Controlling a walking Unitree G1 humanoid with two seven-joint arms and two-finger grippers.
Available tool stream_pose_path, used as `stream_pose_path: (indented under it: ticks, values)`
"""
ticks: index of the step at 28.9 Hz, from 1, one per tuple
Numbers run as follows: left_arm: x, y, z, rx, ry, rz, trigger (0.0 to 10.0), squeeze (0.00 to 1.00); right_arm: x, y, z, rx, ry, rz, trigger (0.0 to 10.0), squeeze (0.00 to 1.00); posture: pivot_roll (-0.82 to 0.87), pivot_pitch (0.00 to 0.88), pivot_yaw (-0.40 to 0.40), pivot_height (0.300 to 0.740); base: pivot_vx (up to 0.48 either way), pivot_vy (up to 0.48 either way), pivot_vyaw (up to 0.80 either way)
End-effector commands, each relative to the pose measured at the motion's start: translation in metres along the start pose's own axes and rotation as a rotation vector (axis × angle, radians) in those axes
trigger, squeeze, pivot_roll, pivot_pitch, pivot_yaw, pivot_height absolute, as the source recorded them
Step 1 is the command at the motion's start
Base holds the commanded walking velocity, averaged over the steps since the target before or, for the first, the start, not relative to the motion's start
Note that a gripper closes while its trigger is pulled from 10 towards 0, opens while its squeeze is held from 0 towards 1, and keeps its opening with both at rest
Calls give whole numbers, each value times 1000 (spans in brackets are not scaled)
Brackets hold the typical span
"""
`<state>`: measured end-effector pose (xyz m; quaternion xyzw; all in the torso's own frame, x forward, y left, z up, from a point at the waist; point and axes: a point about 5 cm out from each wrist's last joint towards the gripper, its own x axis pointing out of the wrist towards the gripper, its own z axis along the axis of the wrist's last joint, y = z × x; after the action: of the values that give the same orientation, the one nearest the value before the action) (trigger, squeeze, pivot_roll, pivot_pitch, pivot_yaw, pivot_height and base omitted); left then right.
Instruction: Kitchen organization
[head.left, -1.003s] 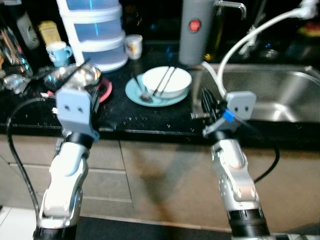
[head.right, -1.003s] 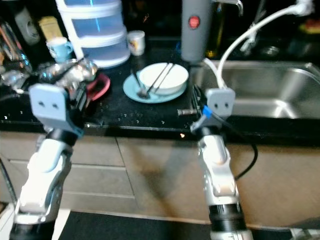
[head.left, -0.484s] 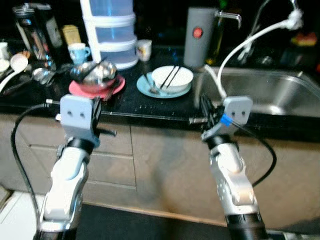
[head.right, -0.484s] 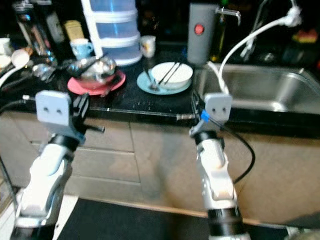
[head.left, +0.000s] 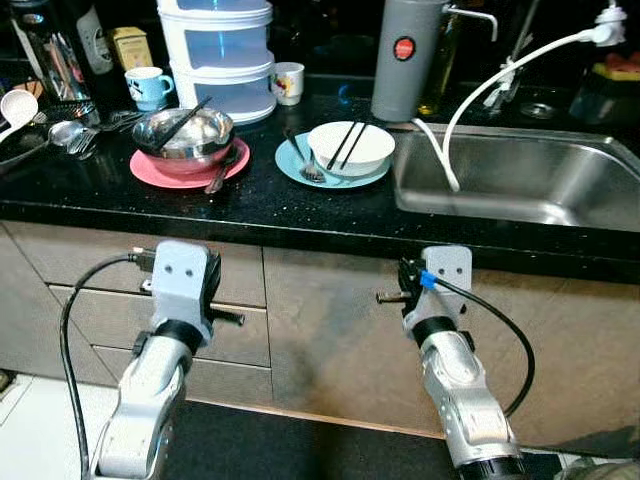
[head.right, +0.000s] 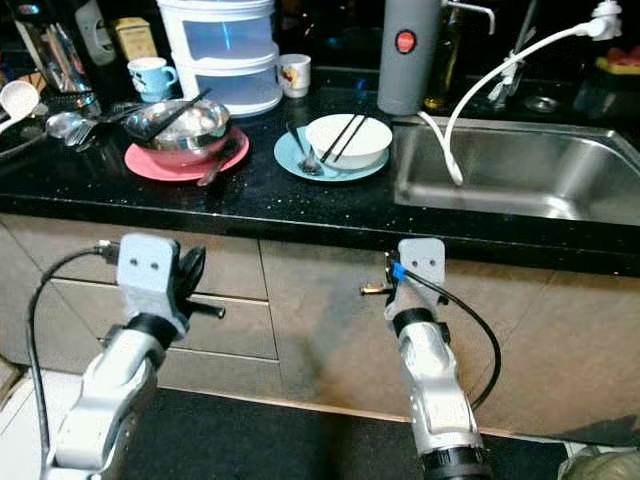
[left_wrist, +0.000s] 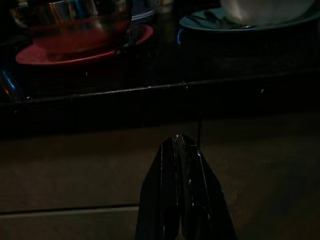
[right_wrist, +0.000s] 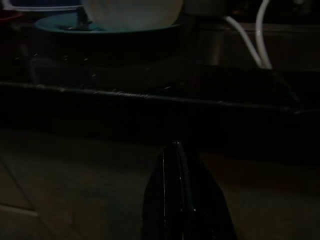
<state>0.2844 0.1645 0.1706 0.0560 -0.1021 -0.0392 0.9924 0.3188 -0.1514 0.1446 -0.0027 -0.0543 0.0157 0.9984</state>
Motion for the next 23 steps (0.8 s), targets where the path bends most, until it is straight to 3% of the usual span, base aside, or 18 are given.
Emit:
stream_pose_path:
  ticks: [1,8,23]
  values:
    - [-1,0,-2,10,15,0,10000,0,-1,-1,-1,3,6,-7,10000,0,-1,65,-15,740,0,0,0]
    - [1,-2,0,19,4,-20,10000,0,2,3,4,3,-11,-5,10000,0,-1,64,-14,740,0,-326,0]
    - [0,-6,1,-13,-8,-50,10000,0,1,2,4,7,-15,-9,10000,0,-1,65,-12,740,0,0,0]
